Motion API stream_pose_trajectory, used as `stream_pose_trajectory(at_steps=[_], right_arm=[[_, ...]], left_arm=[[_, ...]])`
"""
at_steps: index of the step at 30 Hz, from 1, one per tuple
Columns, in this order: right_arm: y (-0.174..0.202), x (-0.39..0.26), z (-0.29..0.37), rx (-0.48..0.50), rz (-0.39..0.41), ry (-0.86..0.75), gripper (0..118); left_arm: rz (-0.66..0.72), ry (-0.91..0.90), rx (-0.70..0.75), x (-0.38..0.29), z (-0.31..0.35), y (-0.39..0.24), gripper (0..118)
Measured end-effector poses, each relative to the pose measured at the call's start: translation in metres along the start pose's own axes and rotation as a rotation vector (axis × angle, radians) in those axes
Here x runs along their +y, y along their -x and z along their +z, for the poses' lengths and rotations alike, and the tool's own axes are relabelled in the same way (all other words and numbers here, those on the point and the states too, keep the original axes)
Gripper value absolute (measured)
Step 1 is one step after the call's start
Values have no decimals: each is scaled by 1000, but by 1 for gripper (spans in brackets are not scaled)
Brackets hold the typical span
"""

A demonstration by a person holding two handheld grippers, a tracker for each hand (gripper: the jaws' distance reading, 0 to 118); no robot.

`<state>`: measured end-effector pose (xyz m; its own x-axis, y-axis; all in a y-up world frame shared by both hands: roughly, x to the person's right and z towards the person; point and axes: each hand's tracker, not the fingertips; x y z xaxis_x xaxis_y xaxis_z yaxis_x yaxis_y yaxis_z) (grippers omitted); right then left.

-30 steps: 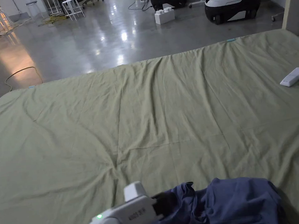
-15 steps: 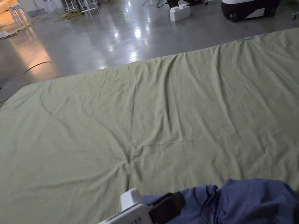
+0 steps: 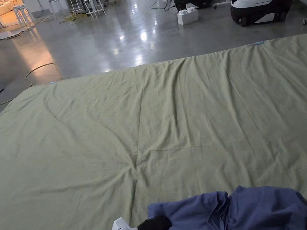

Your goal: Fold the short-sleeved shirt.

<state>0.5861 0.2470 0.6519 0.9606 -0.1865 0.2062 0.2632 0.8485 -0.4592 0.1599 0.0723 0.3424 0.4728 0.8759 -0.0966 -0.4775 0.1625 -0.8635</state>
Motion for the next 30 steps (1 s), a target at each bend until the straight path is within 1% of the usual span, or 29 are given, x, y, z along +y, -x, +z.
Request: stream_pose_trajectory(at_steps=[2,3,7,8,11,12,14,15,18,21,22,23,26,27,28,29,30], right_arm=[[0,1,2,-6,1,-2,0],[0,1,2,-10,5,-4,0],[-2,1,-1,-1,-9,-2,0],[-2,1,-3,5,-13,1,0],[1,-1,-8,14,-12,5,0],[1,-2,-10,24,-15,5,0],[2,-4,-14,41,-24,11,0],[3,-4,-16,44,-26,15,0],[7,-6,-19,50,-28,24,0],[6,-9,-15,54,-24,22,0],[6,-9,-12,45,-14,17,0],[6,-10,-10,30,-8,14,0],[-2,-13,0,-11,-17,16,0],[-5,-14,2,-26,-23,17,0],[-10,-17,5,-36,-33,19,0],[-15,-19,8,-45,-43,23,0],[-20,-20,11,-56,-51,24,0]], left_arm=[[56,-34,-66,2,9,2,12],[62,-60,-67,3,17,-1,12],[13,-87,-106,19,57,-7,11],[-52,-98,-87,25,69,-13,11],[-301,-113,83,38,101,-40,11],[-354,-116,111,39,107,-49,11],[-439,-118,132,35,113,-69,11],[-469,-124,91,27,111,-81,11],[-558,-59,45,-7,79,-118,11],[-579,35,-12,-43,25,-146,11],[-590,67,-14,-57,2,-153,11],[-599,92,15,-72,-21,-159,11],[-629,168,64,-104,-76,-164,12],[-637,197,92,-110,-91,-163,18],[-634,219,123,-116,-103,-162,39],[-632,234,110,-118,-106,-161,56],[-628,232,83,-118,-101,-164,68]])
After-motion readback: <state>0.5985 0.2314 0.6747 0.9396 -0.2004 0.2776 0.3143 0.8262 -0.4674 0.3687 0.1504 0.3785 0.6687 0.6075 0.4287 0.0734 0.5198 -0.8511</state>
